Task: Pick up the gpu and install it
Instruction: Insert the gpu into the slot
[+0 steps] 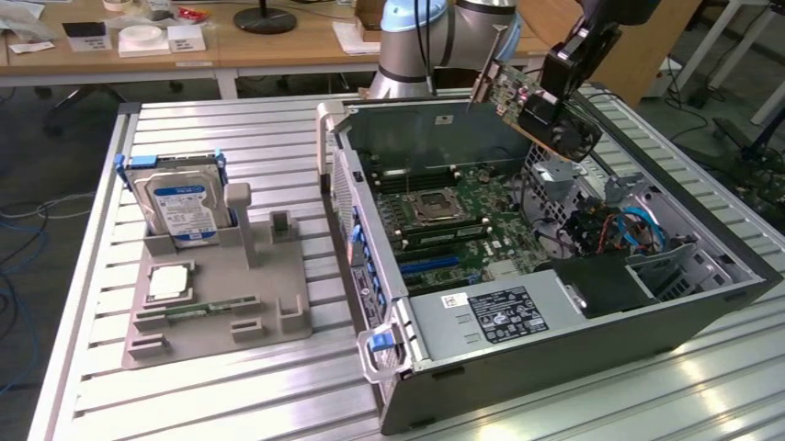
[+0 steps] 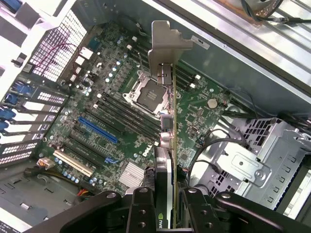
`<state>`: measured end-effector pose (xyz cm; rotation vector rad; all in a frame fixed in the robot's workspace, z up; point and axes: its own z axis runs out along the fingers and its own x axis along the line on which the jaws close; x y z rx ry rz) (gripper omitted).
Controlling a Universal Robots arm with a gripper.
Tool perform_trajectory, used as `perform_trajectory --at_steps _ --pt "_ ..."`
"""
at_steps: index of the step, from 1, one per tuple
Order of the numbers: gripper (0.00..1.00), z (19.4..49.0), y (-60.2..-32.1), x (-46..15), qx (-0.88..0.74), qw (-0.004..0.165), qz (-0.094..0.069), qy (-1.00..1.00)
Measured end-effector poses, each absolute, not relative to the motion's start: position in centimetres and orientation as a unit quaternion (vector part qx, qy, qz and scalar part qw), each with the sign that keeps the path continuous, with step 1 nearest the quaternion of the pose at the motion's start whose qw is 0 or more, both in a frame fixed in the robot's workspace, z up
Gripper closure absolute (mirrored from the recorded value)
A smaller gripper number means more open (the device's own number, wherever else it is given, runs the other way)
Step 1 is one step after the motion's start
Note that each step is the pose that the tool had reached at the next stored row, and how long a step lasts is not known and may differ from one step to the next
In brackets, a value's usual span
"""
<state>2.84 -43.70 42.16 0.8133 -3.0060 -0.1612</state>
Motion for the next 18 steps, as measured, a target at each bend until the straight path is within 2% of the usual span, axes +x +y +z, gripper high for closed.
perform_trajectory --at_steps 18 --pt "0.73 42.15 -43.70 2.84 0.379 0.018 -0.050 -0.924"
